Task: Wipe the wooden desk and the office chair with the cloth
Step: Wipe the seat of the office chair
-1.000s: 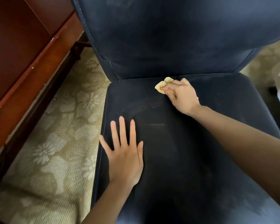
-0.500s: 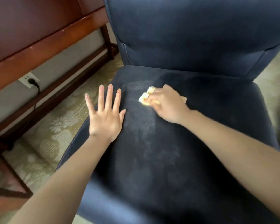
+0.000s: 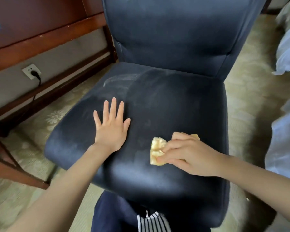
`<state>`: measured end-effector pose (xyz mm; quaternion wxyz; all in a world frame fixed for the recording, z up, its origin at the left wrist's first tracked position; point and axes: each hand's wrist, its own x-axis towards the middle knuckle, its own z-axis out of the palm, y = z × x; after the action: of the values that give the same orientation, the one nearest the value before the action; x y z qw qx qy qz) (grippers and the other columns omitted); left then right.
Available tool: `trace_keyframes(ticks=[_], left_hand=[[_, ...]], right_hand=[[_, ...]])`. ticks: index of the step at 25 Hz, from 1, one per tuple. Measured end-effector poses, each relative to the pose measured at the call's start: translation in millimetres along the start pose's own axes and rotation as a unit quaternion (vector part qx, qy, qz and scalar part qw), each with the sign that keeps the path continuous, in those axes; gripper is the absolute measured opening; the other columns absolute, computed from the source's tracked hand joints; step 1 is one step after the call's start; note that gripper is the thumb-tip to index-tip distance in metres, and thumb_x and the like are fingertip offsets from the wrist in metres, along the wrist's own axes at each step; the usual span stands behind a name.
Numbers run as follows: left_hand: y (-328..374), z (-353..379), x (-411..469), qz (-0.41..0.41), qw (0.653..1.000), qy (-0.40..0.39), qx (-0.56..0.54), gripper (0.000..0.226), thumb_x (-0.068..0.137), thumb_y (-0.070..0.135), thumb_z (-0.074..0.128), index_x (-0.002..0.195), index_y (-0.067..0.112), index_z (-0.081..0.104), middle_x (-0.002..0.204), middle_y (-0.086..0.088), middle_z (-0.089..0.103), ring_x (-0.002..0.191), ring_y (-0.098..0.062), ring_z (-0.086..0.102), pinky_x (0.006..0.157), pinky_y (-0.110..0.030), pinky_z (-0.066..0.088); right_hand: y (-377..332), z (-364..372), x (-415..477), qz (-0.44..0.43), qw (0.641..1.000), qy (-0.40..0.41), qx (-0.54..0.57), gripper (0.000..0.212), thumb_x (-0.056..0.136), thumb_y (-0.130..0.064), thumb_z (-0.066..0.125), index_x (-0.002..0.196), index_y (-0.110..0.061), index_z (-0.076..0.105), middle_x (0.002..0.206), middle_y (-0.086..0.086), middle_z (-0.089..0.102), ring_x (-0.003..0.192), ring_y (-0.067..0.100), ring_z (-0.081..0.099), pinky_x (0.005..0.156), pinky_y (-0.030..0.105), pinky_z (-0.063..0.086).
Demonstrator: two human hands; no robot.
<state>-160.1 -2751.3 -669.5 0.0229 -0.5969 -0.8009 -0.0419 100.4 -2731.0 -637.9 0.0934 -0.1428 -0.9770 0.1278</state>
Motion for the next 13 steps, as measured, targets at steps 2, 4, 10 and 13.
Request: trace_keyframes(ticks=[2,4,10,13], left_hand=[[4,3,-9,-0.025,0.998,0.014,-0.052,0.058,0.099,0.044,0.012,0.152,0.021,0.001,0.16,-0.002,-0.007,0.145,-0.022,-0.015,0.115,-0.051,-0.008],[11,5,-12,-0.034,0.997,0.035,-0.063,0.057,0.099,0.043,0.012,0.152,0.022,0.006,0.16,-0.003,-0.002,0.145,-0.023,-0.013,0.116,-0.049,-0.008],[14,11,-12,-0.022,0.995,0.07,-0.072,0.057,0.099,0.042,0.013,0.151,0.019,0.013,0.16,-0.006,0.004,0.146,-0.024,-0.008,0.117,-0.045,-0.006],[13,12,-13,-0.029,0.995,0.078,-0.054,0.059,0.097,0.042,0.011,0.151,0.018,0.014,0.159,-0.007,0.007,0.146,-0.024,-0.006,0.117,-0.044,-0.006]], right_hand=[[5,-1,-30,-0.02,1.0,-0.009,-0.01,0.02,0.092,-0.022,0.056,0.097,-0.029,0.074,0.089,-0.015,0.064,0.077,0.012,0.044,0.076,0.008,0.025],[18,-7,-47,-0.012,1.0,-0.005,-0.002,0.026,0.094,-0.027,0.049,0.102,-0.028,0.074,0.095,-0.012,0.066,0.08,0.014,0.048,0.071,0.018,0.039],[101,-31,-33,0.203,0.977,0.062,-0.016,0.024,0.094,-0.016,0.054,0.111,-0.022,0.069,0.109,0.004,0.068,0.084,0.023,0.05,0.077,0.021,0.032],[135,-25,0,0.34,0.933,0.11,-0.049,0.028,0.097,-0.016,0.05,0.119,-0.02,0.066,0.124,0.008,0.062,0.103,0.028,0.049,0.091,0.029,0.035]])
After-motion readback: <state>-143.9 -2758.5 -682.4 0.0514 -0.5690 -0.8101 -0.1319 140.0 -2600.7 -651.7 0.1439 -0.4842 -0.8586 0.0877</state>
